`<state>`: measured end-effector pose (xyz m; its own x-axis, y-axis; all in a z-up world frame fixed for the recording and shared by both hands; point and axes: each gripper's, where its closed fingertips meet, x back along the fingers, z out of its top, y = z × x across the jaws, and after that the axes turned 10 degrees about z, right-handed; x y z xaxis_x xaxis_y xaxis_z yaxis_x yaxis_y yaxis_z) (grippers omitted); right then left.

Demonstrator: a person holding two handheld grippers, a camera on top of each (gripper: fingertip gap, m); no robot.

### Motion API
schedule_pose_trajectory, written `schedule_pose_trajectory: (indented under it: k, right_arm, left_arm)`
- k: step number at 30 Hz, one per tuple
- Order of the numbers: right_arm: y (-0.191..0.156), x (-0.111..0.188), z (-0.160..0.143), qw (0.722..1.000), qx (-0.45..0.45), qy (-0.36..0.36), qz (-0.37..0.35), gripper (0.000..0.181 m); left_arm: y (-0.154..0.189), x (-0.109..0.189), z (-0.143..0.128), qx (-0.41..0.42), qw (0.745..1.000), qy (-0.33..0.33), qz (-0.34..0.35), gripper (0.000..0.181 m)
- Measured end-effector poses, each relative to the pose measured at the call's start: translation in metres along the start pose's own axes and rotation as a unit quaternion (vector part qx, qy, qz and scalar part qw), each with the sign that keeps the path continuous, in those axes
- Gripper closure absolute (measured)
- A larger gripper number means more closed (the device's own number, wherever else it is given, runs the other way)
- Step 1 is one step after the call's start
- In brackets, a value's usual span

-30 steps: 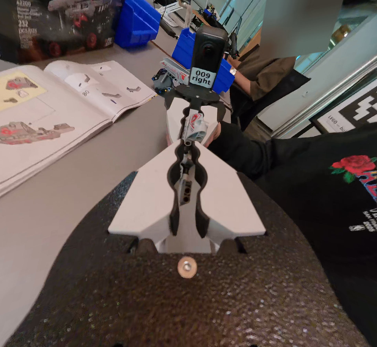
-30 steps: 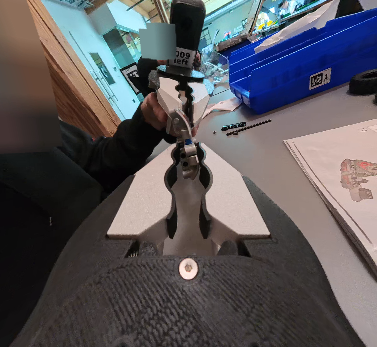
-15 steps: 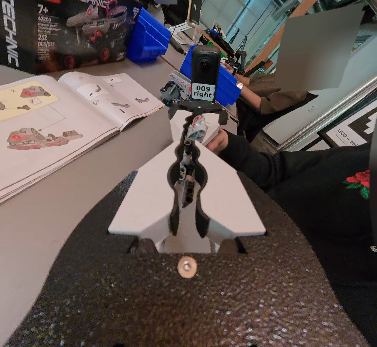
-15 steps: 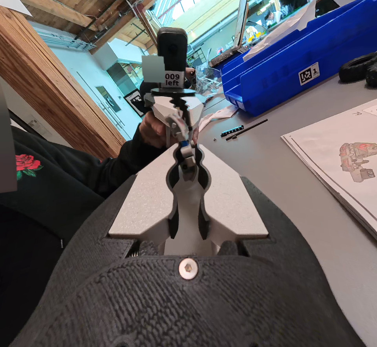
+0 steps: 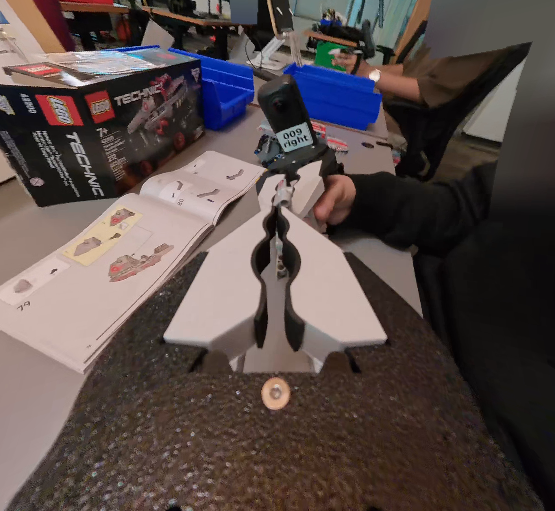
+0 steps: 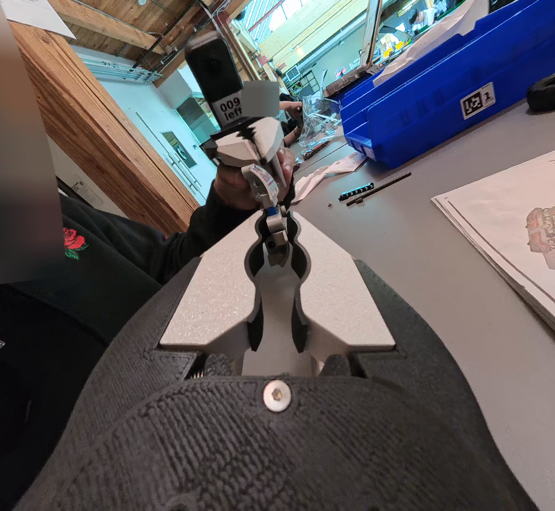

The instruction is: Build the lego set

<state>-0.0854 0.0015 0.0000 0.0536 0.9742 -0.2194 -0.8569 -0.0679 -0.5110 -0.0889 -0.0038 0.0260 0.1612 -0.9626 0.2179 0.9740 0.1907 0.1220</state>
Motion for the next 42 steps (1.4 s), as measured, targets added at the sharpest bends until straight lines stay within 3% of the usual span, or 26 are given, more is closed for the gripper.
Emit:
schedule_pose_trajectory:
  k: [4,11,22,27,37,42]
  right_arm:
    - [-0.004,-0.005,-0.003,1.0,0.002,-0.008,0.012,0.171]
    - [-0.007,-0.004,0.001,1.0,-0.002,0.005,0.025,0.171]
    - [-0.012,-0.009,-0.005,0.999,0.004,-0.015,0.036,0.171]
    - [-0.012,-0.009,-0.002,0.999,0.01,-0.009,0.033,0.171]
    - [-0.01,-0.01,-0.001,0.999,0.028,-0.009,0.019,0.171]
    - [-0.008,-0.01,0.001,0.999,0.041,-0.006,0.002,0.171]
  left_arm:
    - [-0.001,-0.004,-0.01,-0.006,0.999,-0.036,0.011,0.181]
    - [-0.006,0.002,-0.007,0.012,0.999,-0.029,0.012,0.179]
    - [0.012,0.001,-0.009,0.039,0.997,-0.022,-0.066,0.171]
    - [0.008,-0.002,-0.018,0.007,0.998,-0.054,-0.034,0.167]
    - [0.009,-0.003,-0.014,-0.041,0.998,-0.055,-0.003,0.174]
    - [0.006,-0.004,-0.012,0.009,0.997,-0.074,0.018,0.175]
